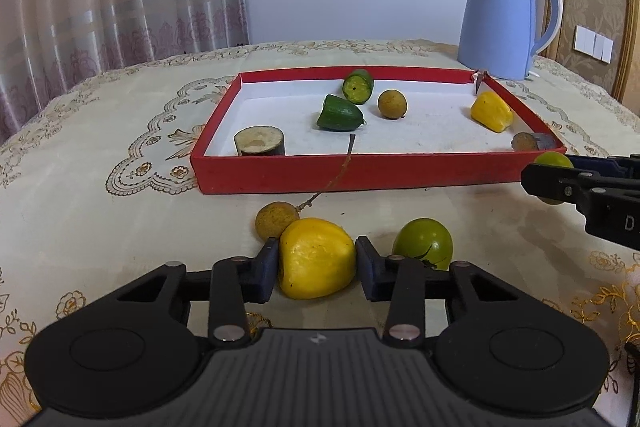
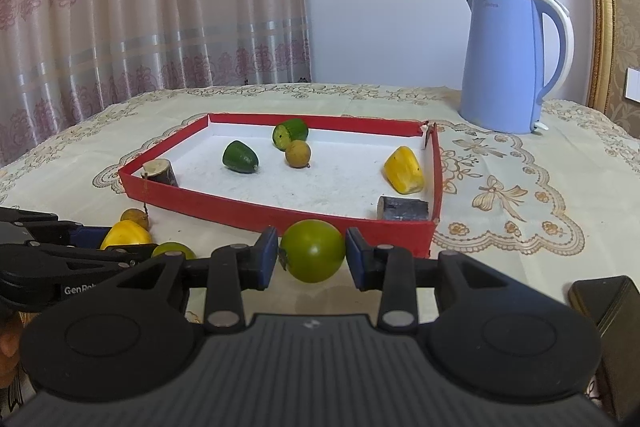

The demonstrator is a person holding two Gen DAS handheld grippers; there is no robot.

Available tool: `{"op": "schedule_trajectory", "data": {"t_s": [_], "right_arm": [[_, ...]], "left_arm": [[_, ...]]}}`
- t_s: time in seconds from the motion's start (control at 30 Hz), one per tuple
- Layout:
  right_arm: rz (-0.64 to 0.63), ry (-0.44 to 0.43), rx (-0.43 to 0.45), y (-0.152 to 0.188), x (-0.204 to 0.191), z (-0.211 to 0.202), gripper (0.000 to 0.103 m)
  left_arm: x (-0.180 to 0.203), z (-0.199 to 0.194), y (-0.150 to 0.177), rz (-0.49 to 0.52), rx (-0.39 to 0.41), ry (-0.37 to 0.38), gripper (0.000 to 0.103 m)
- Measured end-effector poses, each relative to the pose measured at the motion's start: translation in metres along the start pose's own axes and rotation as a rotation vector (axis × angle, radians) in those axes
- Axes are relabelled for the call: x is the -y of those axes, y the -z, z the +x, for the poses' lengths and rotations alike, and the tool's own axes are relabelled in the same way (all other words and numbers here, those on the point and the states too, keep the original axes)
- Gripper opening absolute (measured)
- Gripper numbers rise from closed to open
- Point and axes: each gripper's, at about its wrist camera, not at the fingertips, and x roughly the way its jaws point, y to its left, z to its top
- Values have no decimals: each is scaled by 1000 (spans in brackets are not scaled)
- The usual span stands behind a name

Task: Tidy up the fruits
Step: 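Lift the yellow fruit with the left gripper while the right gripper carries the green fruit over the tray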

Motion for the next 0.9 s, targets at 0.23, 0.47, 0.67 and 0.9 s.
{"op": "schedule_trajectory", "data": {"t_s": [0.23,0.47,0.67,0.9], "right_arm": [[-5,0,2,-1,-1,0,35],[-5,0,2,-1,-1,0,35],[-10,-1,8,-3,-2,-4,35],[-13,-3,16,-3,-4,-10,35]], "left_arm": [[-1,-1,1,-5,3,-5,39],[-3,-2,1,-12,1,-10,39],[-4,-4,1,-16,-4,-24,39],[-6,-6,1,-18,-8,-54,39]]}}
